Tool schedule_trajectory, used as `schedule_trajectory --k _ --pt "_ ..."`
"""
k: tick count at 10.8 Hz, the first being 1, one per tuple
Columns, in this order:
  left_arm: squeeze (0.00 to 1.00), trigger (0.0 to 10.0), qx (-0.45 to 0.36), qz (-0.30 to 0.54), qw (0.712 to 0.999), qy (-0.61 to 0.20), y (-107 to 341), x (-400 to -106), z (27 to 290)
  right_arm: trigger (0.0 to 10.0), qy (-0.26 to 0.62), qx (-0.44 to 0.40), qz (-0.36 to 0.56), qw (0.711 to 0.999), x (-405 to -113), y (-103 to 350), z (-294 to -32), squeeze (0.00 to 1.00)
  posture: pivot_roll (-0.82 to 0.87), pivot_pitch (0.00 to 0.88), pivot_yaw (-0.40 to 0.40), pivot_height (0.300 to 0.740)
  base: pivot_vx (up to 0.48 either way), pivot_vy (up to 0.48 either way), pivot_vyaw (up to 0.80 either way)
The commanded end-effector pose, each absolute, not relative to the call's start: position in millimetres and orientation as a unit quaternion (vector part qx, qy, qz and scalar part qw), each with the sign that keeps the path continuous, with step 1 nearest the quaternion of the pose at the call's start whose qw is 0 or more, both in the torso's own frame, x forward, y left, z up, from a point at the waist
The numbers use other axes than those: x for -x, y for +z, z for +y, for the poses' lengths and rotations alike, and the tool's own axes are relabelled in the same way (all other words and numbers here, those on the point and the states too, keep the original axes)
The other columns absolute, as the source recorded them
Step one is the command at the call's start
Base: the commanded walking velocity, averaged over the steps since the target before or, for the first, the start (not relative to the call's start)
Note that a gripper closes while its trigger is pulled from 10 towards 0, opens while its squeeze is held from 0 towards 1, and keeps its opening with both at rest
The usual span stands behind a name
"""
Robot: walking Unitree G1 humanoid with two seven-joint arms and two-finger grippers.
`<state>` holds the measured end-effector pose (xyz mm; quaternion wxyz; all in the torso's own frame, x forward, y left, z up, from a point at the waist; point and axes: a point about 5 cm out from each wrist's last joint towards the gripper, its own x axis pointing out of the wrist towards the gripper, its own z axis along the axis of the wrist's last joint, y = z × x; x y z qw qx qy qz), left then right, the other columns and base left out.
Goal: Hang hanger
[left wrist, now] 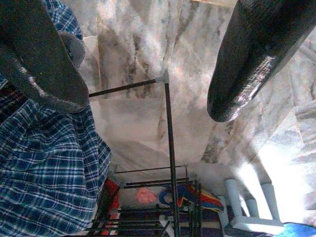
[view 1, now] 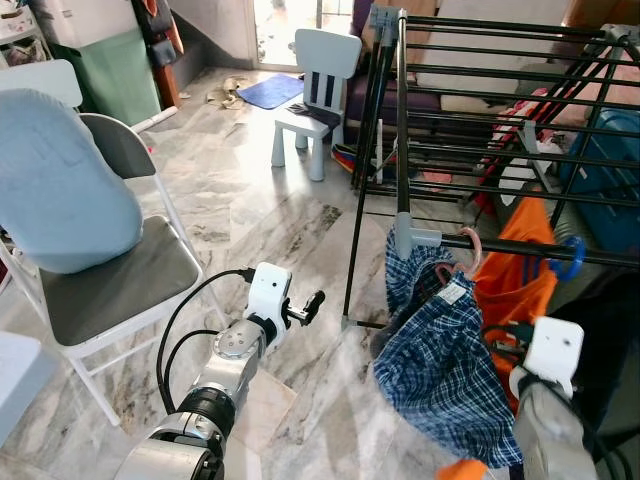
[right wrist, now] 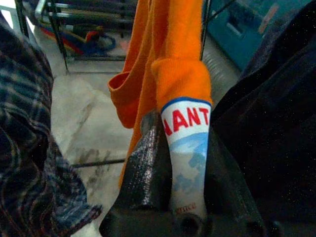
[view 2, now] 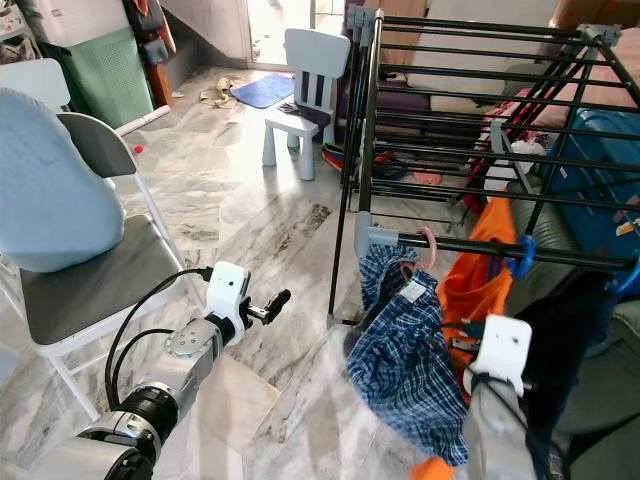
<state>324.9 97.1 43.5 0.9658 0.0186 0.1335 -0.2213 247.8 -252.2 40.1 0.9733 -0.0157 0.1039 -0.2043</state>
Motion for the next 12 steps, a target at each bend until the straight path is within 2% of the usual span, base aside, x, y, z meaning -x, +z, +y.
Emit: schedule_trajectory --k 1,2,6,8,10,12 --pt "0.00 10.0 -0.032 0.128 0.967 -0.219 46.1 -327.1 99.9 0.0 -0.200 0.022 0.063 0.977 -250.2 58.2 -248.9 0.00 0.01 0.000 -0.036 0.740 0.000 0.000 0.00" --pt "0.00 10.0 -0.035 0.113 0.967 -0.226 49.7 -327.2 102.1 10.0 -0.200 0.026 0.061 0.978 -236.5 61.2 -244.0 0.00 -0.01 0.000 -0.038 0.740 0.000 0.000 0.00" --pt "0.00 10.0 -0.058 0.102 0.953 -0.278 45.1 -313.5 99.6 10.0 -0.179 -0.036 0.112 0.977 -192.1 56.3 -224.8 0.00 -0.01 0.000 -0.047 0.740 0.000 0.000 0.00" --pt "0.00 10.0 -0.068 0.118 0.947 -0.292 43.4 -313.1 107.5 10.0 -0.177 -0.033 0.116 0.977 -193.5 63.0 -226.1 0.00 0.00 0.000 -0.053 0.740 0.000 0.000 0.00" --pt "0.00 10.0 -0.047 0.083 0.960 -0.265 64.9 -320.6 114.0 10.0 -0.181 -0.026 0.097 0.978 -195.7 75.6 -226.2 0.00 0.00 0.000 -0.049 0.740 0.000 0.000 0.00" --pt "0.00 10.0 -0.031 0.076 0.970 -0.227 67.3 -310.3 120.9 10.0 -0.160 -0.008 0.083 0.984 -192.3 76.4 -218.6 0.00 0.01 0.000 -0.047 0.740 0.000 0.000 0.00"
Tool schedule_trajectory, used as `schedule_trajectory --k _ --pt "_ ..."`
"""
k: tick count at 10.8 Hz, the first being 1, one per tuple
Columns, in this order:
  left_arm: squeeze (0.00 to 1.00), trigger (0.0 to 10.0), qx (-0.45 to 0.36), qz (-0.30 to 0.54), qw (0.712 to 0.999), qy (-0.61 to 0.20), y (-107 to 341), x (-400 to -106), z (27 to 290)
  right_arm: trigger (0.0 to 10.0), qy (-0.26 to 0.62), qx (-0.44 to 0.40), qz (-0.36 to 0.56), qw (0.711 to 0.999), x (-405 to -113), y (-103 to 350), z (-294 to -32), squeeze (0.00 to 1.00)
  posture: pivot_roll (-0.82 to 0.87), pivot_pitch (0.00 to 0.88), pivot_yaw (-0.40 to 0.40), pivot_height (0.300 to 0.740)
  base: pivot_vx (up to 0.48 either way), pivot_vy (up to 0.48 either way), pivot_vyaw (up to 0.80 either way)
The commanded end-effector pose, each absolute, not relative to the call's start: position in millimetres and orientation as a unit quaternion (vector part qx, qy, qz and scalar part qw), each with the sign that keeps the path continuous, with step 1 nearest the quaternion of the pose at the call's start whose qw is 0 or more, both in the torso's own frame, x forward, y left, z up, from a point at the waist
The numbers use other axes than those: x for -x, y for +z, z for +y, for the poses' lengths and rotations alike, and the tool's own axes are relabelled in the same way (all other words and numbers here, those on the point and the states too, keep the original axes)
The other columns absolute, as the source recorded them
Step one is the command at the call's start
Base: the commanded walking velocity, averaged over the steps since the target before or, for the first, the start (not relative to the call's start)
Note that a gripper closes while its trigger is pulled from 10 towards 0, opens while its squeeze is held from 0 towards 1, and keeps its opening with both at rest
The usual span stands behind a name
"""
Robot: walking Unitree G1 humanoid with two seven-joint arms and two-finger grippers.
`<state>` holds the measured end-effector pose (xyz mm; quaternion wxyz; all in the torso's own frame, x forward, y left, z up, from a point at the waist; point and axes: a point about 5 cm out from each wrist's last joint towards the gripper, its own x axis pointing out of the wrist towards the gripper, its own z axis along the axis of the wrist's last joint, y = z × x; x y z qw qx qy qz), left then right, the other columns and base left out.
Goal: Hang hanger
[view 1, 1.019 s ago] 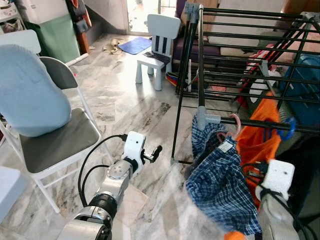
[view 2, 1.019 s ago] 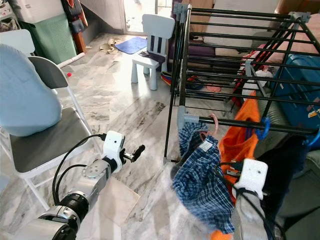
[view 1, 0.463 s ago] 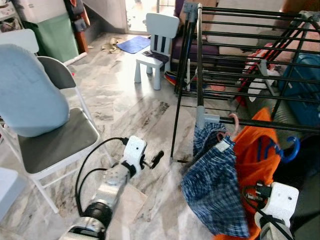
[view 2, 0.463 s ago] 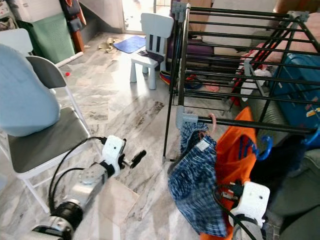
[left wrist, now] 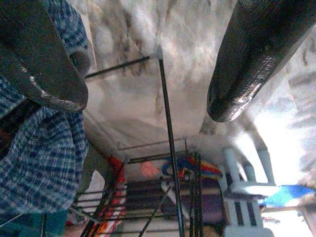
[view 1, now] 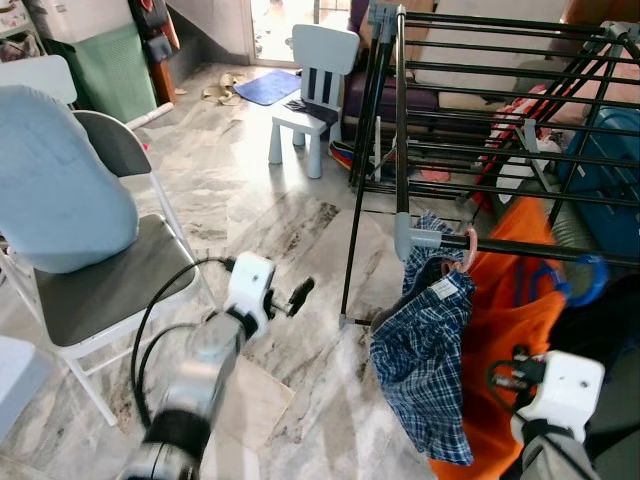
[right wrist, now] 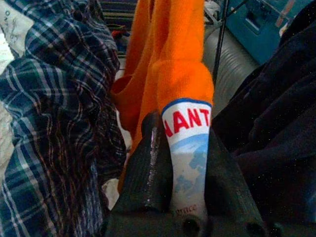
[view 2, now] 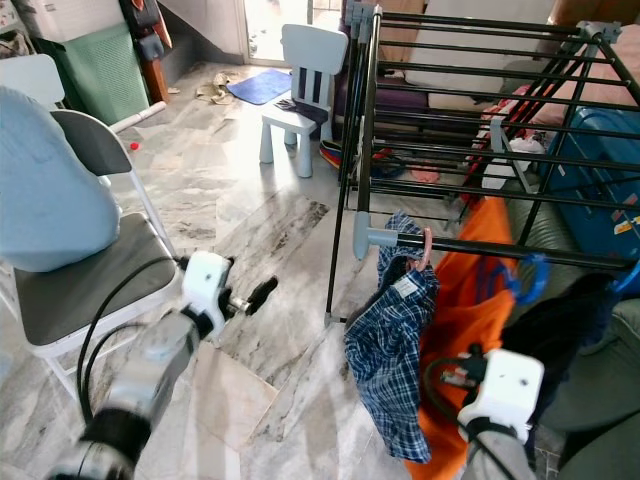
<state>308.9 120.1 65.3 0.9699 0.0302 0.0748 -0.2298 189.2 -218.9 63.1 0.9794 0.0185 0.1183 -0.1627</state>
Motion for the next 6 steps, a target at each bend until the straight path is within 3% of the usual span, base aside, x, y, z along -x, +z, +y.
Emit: schedule_trajectory --k 1,6 --pt "0.00 10.0 -0.021 0.093 0.974 -0.207 60.4 -305.0 123.1 10.0 -0.155 -0.016 0.090 0.984 -191.8 73.8 -215.7 0.00 0.02 0.000 -0.050 0.740 0.000 0.000 0.00" --pt "0.00 10.0 -0.015 0.123 0.969 -0.215 62.3 -301.5 112.9 10.0 -0.180 -0.032 0.079 0.980 -197.2 75.5 -225.4 0.00 0.02 0.000 -0.038 0.740 0.000 0.000 0.00"
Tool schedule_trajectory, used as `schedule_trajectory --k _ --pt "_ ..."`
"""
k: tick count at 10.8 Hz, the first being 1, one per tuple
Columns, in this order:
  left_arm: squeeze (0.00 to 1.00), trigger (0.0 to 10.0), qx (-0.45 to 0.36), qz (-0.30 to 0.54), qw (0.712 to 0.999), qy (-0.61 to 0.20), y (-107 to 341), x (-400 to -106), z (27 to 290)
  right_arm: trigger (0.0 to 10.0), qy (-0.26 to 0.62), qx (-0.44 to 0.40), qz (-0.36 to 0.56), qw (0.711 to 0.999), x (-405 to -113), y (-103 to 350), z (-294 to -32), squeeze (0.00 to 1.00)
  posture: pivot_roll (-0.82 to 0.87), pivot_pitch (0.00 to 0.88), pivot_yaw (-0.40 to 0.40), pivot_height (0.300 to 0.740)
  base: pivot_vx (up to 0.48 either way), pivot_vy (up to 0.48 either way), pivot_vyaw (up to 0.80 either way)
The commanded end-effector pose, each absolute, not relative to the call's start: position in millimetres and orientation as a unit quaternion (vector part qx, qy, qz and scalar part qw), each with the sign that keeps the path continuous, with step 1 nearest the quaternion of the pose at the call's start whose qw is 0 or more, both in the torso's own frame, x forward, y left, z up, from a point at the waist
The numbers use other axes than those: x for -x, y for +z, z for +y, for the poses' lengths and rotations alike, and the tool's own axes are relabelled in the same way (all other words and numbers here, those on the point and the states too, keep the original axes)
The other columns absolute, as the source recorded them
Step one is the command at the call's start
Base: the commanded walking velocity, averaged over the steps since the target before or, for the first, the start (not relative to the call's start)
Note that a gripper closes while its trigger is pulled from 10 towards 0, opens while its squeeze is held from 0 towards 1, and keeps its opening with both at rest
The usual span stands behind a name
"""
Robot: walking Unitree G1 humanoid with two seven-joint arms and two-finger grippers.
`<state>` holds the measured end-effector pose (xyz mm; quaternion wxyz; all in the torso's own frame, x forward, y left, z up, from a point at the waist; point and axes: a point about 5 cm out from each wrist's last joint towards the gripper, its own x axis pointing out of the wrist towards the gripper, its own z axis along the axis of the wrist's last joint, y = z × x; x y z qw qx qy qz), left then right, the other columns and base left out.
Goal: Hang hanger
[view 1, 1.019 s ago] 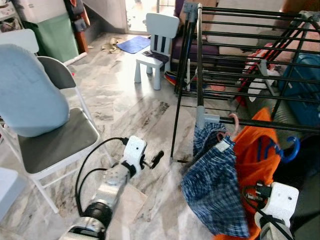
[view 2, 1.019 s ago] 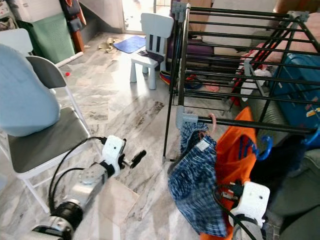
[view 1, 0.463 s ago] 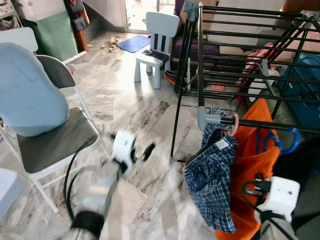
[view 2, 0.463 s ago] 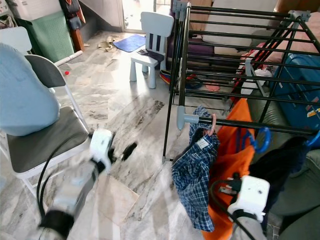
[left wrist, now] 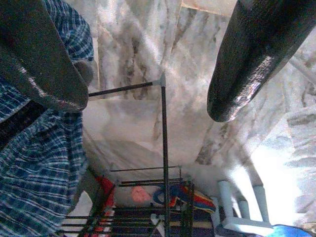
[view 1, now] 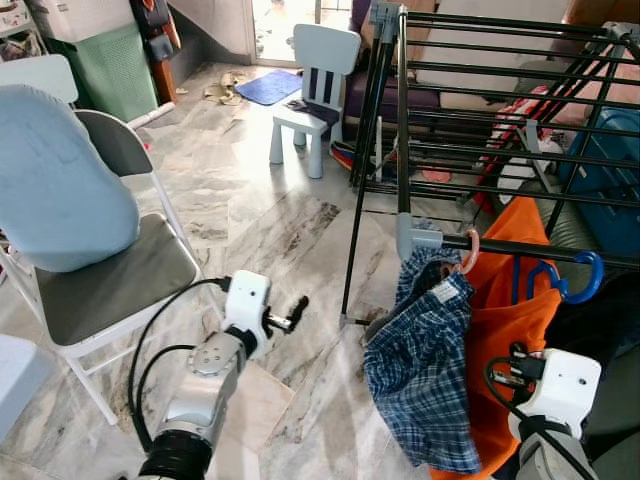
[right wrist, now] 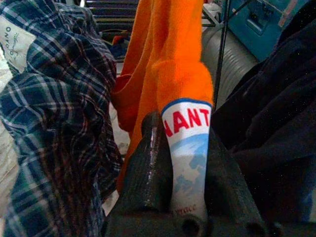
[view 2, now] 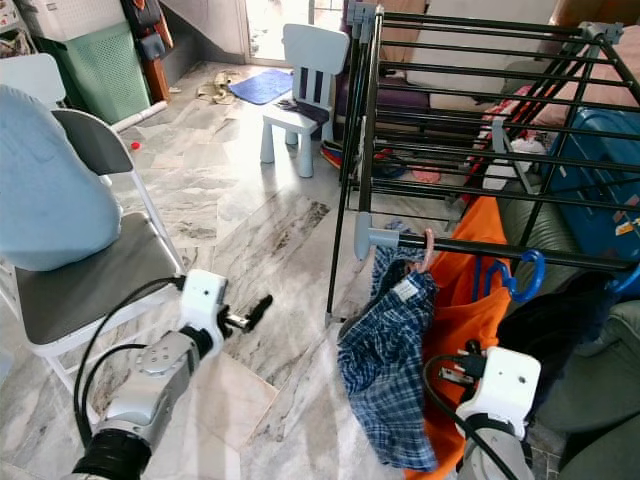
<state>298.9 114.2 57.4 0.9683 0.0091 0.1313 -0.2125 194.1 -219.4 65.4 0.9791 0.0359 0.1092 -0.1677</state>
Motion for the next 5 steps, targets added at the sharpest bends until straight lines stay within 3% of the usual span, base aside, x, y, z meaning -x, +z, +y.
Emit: schedule_trajectory --k 1,2,3,5 --pt "0.00 10.0 -0.015 0.125 0.968 -0.219 63.0 -300.3 111.2 10.0 -0.185 -0.040 0.081 0.979 -196.3 74.4 -225.4 0.00 0.02 0.000 -0.035 0.740 0.000 0.000 0.00" --pt "0.00 10.0 -0.014 0.127 0.967 -0.221 62.9 -300.2 110.4 10.0 -0.186 -0.042 0.086 0.978 -195.2 72.3 -224.5 0.00 0.02 0.000 -0.035 0.740 0.000 0.000 0.00" --pt "0.00 10.0 -0.014 0.128 0.966 -0.223 63.1 -300.3 109.1 10.0 -0.184 -0.045 0.089 0.978 -193.4 70.4 -222.1 0.00 0.01 0.000 -0.034 0.740 -0.326 0.000 0.00" --pt "0.00 10.0 -0.013 0.131 0.966 -0.224 62.9 -300.1 107.7 10.0 -0.183 -0.044 0.094 0.978 -192.7 68.6 -221.7 0.00 0.01 0.000 -0.034 0.740 0.000 0.000 0.00"
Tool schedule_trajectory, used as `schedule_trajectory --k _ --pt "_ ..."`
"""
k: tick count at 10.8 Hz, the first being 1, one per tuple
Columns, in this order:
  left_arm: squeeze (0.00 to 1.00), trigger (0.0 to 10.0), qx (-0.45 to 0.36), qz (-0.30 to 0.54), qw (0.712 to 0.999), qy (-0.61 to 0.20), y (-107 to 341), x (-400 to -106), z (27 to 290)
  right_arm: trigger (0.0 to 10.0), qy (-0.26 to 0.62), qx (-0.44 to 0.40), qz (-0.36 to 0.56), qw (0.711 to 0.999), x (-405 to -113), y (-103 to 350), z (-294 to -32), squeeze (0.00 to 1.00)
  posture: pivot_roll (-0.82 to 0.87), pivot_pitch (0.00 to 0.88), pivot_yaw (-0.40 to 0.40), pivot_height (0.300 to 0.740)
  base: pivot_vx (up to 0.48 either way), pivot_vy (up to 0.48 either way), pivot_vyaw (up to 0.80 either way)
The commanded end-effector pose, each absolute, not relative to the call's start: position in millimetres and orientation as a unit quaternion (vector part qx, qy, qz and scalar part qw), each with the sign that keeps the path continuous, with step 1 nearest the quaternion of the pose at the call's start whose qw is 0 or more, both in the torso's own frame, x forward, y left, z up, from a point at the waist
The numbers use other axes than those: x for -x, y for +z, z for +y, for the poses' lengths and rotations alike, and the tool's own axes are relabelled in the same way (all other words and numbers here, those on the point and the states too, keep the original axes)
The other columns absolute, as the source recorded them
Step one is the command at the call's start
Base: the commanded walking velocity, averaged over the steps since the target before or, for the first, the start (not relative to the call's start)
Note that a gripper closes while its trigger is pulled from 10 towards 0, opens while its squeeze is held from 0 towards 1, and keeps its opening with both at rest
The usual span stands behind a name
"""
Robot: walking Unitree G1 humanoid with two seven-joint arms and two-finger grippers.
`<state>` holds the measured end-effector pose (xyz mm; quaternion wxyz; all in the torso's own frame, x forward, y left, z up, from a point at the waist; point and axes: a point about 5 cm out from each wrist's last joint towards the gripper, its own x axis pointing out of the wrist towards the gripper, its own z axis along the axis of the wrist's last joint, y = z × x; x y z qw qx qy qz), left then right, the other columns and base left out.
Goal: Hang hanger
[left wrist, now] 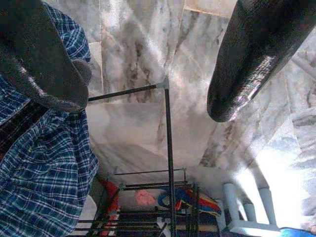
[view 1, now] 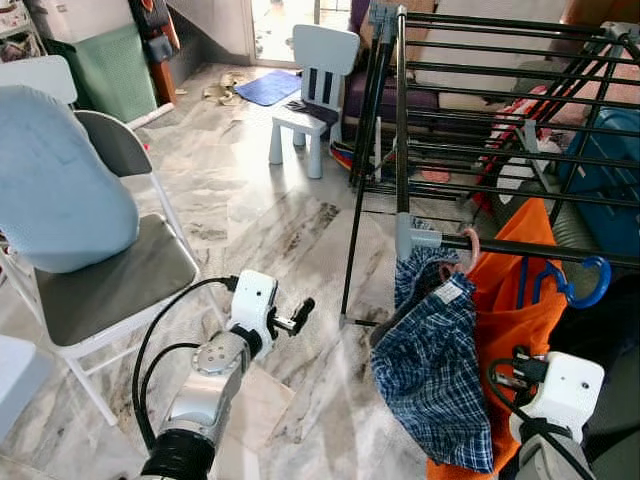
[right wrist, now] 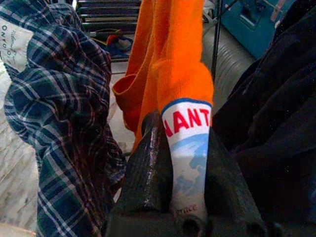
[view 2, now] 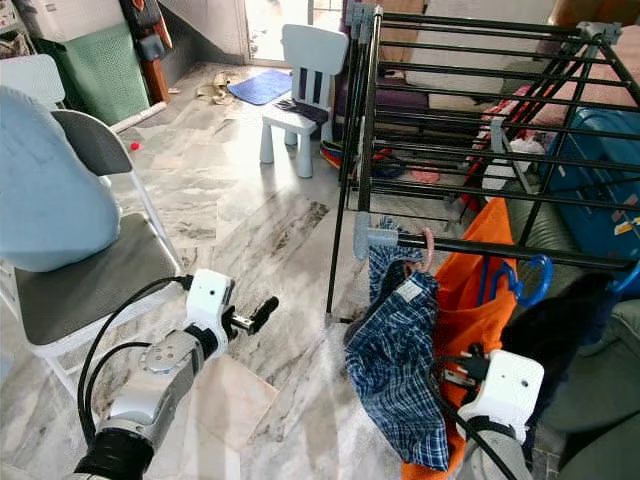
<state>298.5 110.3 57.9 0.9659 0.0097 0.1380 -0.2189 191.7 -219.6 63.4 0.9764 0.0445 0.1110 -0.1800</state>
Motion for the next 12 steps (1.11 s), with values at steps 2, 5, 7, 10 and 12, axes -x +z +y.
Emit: schedule_trajectory --k 2,5,7,10,12 --pt "0.00 10.0 -0.013 0.132 0.965 -0.225 62.9 -300.2 105.7 10.0 -0.183 -0.042 0.098 0.977 -192.7 66.9 -223.5 0.00 0.01 0.000 -0.037 0.740 -0.339 0.000 0.00" --pt "0.00 10.0 -0.011 0.134 0.965 -0.227 62.3 -300.9 102.1 10.0 -0.181 -0.042 0.102 0.977 -192.1 65.4 -223.7 0.00 0.00 0.000 -0.037 0.740 -0.296 0.000 0.00" --pt "0.00 10.0 -0.010 0.134 0.964 -0.230 62.4 -301.2 100.2 10.0 -0.180 -0.041 0.103 0.977 -192.4 65.3 -223.9 0.00 0.00 0.000 -0.038 0.740 -0.262 0.000 0.00" --pt "0.00 10.0 -0.009 0.134 0.964 -0.231 62.0 -301.6 98.3 10.0 -0.180 -0.040 0.102 0.978 -194.2 66.0 -224.0 0.00 -0.01 0.000 -0.037 0.740 -0.091 0.000 0.00" --pt "0.00 10.0 -0.012 0.135 0.963 -0.232 61.6 -302.6 96.5 10.0 -0.176 -0.042 0.100 0.978 -197.3 66.6 -222.3 0.00 -0.01 0.000 -0.037 0.740 -0.315 0.000 0.00"
